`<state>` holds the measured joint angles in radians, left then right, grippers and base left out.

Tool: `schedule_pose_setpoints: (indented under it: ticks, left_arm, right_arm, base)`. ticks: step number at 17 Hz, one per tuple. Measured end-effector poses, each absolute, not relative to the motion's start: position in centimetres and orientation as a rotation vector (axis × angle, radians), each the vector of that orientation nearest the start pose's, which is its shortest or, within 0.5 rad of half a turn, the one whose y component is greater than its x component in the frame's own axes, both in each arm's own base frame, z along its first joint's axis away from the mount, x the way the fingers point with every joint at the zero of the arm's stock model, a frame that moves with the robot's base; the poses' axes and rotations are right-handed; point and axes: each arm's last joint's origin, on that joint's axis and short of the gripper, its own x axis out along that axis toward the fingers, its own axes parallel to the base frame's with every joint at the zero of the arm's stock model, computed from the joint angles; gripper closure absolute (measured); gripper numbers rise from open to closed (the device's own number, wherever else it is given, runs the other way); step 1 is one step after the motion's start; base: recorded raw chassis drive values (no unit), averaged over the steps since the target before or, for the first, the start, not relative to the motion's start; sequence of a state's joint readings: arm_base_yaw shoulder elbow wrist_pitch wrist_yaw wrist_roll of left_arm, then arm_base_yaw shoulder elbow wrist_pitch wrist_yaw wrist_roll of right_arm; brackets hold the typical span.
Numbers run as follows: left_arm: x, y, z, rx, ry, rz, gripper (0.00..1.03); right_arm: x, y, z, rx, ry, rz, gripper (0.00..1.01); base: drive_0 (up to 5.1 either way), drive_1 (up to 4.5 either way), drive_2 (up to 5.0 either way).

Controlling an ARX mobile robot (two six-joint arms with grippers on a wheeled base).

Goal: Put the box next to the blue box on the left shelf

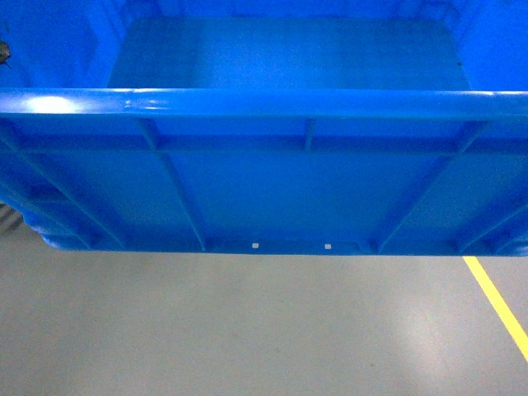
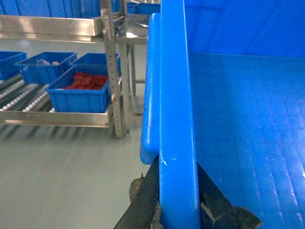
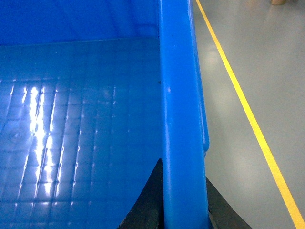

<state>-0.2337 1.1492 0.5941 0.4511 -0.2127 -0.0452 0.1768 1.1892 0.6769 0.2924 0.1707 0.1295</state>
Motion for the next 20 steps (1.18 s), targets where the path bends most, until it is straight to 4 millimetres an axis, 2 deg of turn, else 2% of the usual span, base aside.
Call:
schedule_pose_setpoints:
  ticks: [20]
  left_arm:
    - [24.20,-5.14,25.61,-0.022,0.104,-0.019,0.94]
  right_arm:
    - [25.55,4.07,25.98,0.088,0.215,-0.008,0.93]
  base:
    - [0.1,4.37,-4.2]
